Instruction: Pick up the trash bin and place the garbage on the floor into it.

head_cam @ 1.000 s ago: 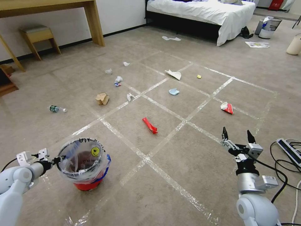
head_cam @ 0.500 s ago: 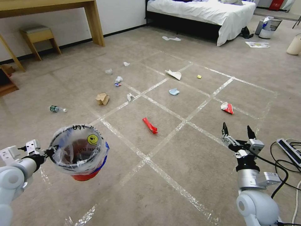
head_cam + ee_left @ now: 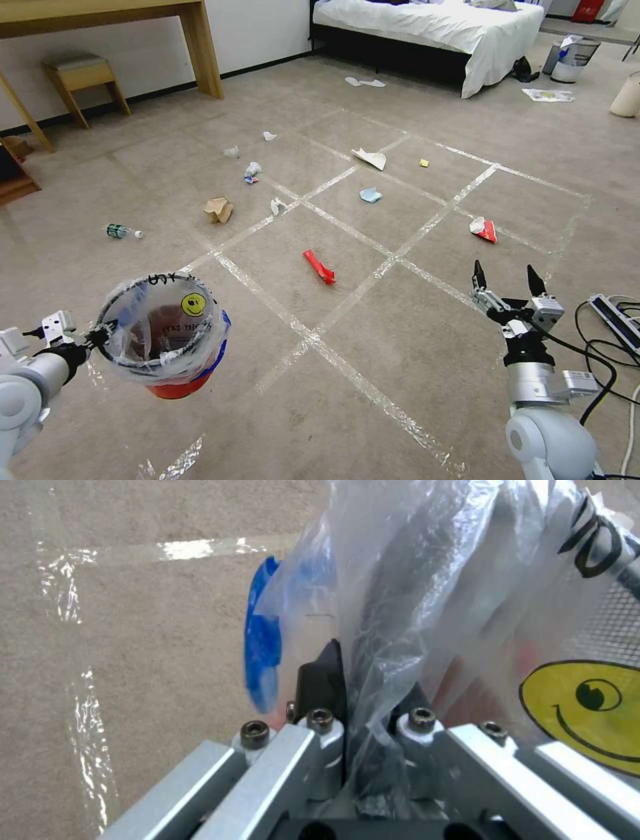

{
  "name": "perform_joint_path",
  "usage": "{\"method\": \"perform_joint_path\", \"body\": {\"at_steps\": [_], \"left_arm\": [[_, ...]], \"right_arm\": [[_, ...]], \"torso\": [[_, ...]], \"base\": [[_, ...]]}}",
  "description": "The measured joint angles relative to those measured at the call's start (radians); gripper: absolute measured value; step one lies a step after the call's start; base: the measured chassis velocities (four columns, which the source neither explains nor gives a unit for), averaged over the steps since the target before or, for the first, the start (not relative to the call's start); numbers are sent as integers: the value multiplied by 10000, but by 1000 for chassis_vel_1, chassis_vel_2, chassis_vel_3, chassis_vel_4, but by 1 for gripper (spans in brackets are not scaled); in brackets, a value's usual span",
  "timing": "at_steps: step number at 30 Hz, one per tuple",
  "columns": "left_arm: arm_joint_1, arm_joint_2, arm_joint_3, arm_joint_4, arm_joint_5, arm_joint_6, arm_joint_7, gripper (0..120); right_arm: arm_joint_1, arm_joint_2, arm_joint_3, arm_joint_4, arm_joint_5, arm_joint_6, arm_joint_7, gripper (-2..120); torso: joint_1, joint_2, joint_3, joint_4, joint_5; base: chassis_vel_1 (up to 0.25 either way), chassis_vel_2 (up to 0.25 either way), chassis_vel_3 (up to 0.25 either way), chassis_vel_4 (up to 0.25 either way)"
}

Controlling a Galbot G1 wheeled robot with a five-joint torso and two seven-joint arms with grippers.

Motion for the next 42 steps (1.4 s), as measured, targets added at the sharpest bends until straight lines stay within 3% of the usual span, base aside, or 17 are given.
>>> {"method": "perform_joint_path", "body": {"at_steps": [7, 33, 42], "left_arm": [[-52, -4, -42, 21, -28, 10, 43, 3], [-163, -61, 52, 156, 41, 10, 73, 3], [-153, -140, 89, 157, 98, 5, 80, 3]], "right_arm": [[-3, -19, 39, 78, 12, -22, -10, 100], [-6, -44, 76, 58, 20, -46, -2, 100], [8, -67, 23, 31, -48, -3, 16, 100]], "torso": [[-2, 0, -1, 1, 0], [3, 0, 1, 1, 2], [3, -1, 2, -1, 0]], "base": [[-69, 67, 62, -67], [-220, 213, 218, -221], [-112, 103, 98, -98]]}}
